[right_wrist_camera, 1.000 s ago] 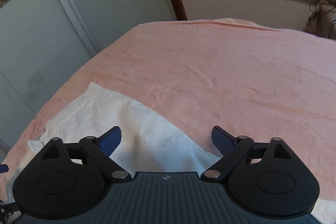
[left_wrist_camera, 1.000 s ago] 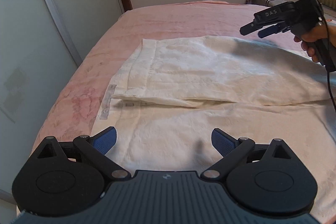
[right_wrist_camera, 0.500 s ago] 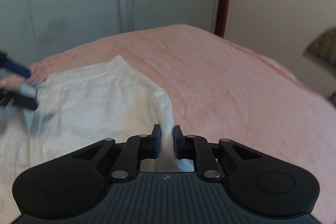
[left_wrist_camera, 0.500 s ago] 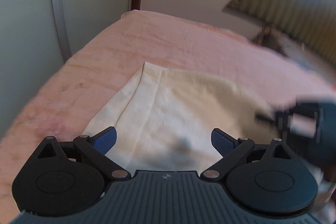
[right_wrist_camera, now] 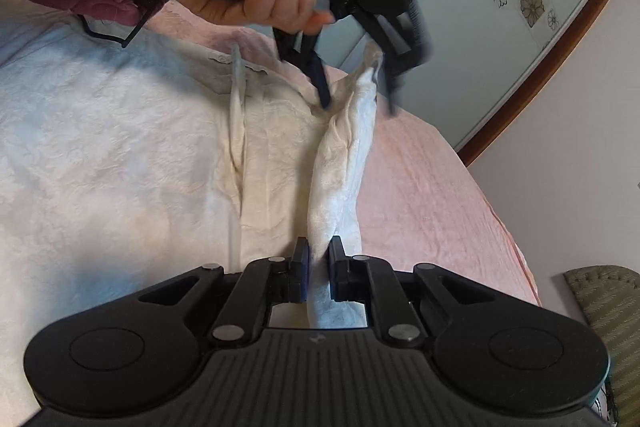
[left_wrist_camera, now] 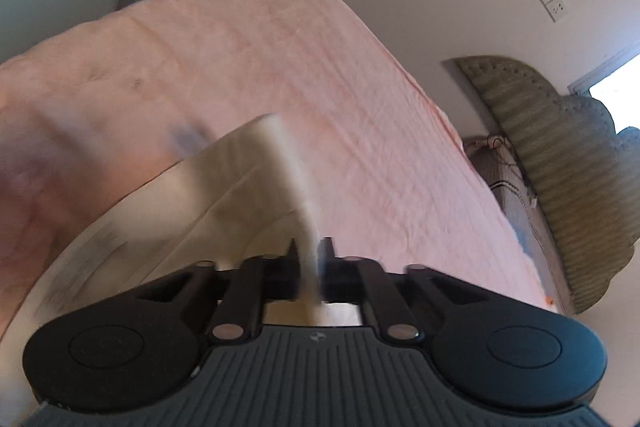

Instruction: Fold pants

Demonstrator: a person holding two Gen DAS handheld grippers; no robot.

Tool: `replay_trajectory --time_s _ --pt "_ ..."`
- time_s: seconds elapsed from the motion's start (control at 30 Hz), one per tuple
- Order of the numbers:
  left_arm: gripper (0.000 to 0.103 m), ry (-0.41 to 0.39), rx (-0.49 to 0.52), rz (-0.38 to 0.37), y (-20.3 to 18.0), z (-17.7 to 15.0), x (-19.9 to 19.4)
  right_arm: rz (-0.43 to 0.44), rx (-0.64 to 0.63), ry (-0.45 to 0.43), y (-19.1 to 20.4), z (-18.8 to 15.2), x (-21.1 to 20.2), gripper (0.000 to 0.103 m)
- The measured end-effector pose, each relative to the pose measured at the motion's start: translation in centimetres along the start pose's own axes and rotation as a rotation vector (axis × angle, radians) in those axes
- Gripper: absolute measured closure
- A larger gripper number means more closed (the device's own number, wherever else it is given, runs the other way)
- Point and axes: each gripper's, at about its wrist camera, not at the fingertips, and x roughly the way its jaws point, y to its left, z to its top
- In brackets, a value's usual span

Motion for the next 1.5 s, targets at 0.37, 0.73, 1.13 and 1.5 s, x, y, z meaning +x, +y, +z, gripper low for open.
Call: replay_trajectory --time_s 0.37,0.73,1.13,1.5 --pt "0.099 -0.075 0.272 0.019 3.9 -9.6 -12.7 0.054 0.136 -0.040 3.8 2.5 -7.9 0.094" --pt "0.098 -0.045 0.311 0.101 10.6 -16.0 -15.3 0.157 0.192 0.004 12.5 3.1 -11.0 0.094" --pt "0.062 -0.110 0.383 0.237 9.9 -17.5 -16.5 0.122 0.348 0.040 12.8 3.0 -11.7 0.084" --pt "0.047 -0.267 0.596 0.264 3.3 -18.6 -20.7 0.040 0.830 0.204 7.1 -7.7 -18.2 0.083"
